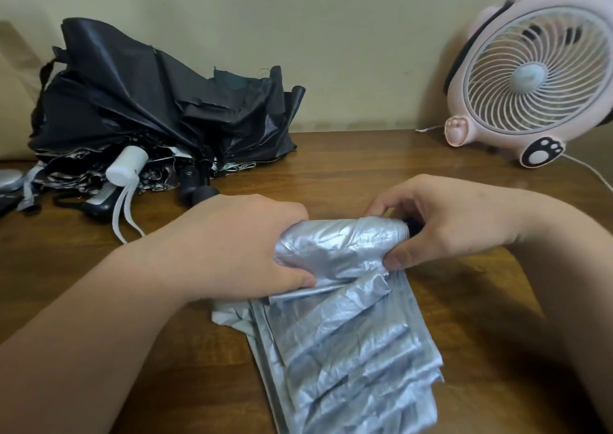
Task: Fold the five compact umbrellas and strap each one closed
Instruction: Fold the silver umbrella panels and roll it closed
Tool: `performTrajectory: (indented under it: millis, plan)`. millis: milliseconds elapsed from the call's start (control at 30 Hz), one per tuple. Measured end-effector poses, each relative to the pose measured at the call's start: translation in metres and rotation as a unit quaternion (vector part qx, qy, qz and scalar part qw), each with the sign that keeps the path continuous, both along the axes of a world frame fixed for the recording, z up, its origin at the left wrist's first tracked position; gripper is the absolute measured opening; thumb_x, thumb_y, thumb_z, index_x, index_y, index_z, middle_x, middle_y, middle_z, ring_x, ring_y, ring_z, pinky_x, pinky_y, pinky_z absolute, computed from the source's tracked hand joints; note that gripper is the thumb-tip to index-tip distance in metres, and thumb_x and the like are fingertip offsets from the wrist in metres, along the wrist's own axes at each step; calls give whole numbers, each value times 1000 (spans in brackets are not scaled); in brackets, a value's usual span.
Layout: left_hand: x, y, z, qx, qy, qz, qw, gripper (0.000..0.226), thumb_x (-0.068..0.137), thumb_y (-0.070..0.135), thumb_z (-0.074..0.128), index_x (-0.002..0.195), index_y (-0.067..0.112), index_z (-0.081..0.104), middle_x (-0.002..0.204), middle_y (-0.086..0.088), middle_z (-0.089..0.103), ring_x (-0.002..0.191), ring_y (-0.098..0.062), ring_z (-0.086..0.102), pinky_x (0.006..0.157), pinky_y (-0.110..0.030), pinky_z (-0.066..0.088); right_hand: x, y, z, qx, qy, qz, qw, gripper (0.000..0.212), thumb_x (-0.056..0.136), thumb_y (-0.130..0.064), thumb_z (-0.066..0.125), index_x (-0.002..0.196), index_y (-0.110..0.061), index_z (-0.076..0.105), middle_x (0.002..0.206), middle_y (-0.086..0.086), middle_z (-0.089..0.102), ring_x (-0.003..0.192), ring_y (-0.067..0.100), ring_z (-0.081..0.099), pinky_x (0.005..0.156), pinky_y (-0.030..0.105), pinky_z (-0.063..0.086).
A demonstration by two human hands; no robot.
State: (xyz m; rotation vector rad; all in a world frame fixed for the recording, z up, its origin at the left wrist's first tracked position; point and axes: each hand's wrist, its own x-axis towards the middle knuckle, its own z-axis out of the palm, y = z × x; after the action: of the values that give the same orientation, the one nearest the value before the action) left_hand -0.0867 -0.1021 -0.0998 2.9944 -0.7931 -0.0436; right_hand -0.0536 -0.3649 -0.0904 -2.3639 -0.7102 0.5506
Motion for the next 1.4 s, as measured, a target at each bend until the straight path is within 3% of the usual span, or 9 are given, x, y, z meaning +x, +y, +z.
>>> performTrajectory:
  millis: [133, 233, 300, 400, 733, 933, 1067, 1167, 1400]
  plan:
    - [-9, -8, 3, 5, -53, 16, 998, 39, 80, 76, 55, 87, 39, 45, 78, 18, 58, 73, 0, 53, 65, -28, 46, -2, -7, 8, 20, 39, 17, 999, 38, 82, -9, 84, 116, -15, 68, 104, 7, 78, 96, 25, 75, 93, 51, 58]
    - [-6, -1, 5, -47, 8, 29, 998, 39, 75, 72, 64, 83, 36, 53, 78, 16, 60, 73, -1, 55, 65, -30, 49, -11, -7, 10, 72, 33, -18, 997, 40, 83, -32, 81, 119, -28, 66, 99, 8, 76, 87, 20, 72, 76, 34, 57]
    - [-1, 1, 6, -86, 59, 33, 994, 41, 71, 71, 67, 81, 32, 58, 80, 13, 61, 74, -3, 56, 65, -29, 50, -19, 0, 8, 70, -61, -62, 994, 42, 78, -61, 71, 114, -39, 67, 88, 2, 73, 74, 12, 65, 65, 28, 51]
    - [5, -1, 8, -110, 98, 28, 989, 41, 70, 68, 74, 78, 30, 62, 78, 10, 63, 71, -6, 58, 62, -28, 49, -24, 15, 7, -28, -226, -55, 972, 58, 74, -88, 51, 104, -41, 68, 82, -11, 71, 75, 7, 65, 69, 40, 55]
    - [6, 16, 23, -191, 287, -22, 939, 45, 75, 46, 83, 114, 38, 62, 99, 14, 77, 83, -7, 75, 73, -25, 57, -23, 20, 9, -52, -127, -23, 990, 38, 64, -58, 84, 88, -30, 77, 80, -13, 74, 72, 6, 69, 70, 39, 58]
    - [-10, -4, 23, 7, 97, 26, 995, 53, 62, 86, 65, 96, 47, 56, 87, 24, 65, 77, 4, 59, 68, -25, 50, -17, 21, 9, -73, -66, -6, 995, 36, 71, -56, 82, 78, -21, 78, 74, 0, 74, 66, 17, 67, 63, 37, 53]
    - [-15, -17, 20, 60, 5, 29, 998, 55, 65, 88, 58, 91, 41, 51, 82, 19, 57, 75, 0, 52, 68, -30, 50, -17, 17, 15, -64, -40, -8, 997, 36, 74, -57, 79, 79, -21, 79, 76, 4, 75, 73, 25, 69, 70, 42, 55]
    - [-7, -11, 24, 32, 49, 15, 998, 51, 64, 81, 67, 86, 35, 58, 82, 15, 60, 75, -4, 57, 70, -30, 53, -22, 19, 17, -53, -33, -8, 998, 43, 74, -59, 77, 86, -18, 80, 83, 5, 76, 80, 27, 71, 79, 51, 56]
    - [25, -7, 35, -51, 235, -11, 971, 32, 69, 57, 85, 87, 33, 74, 86, 19, 75, 77, 0, 70, 75, -27, 53, -28, 26, 9, -84, -199, -53, 975, 64, 59, -86, 65, 82, -26, 68, 71, -9, 67, 66, 9, 61, 62, 42, 53]
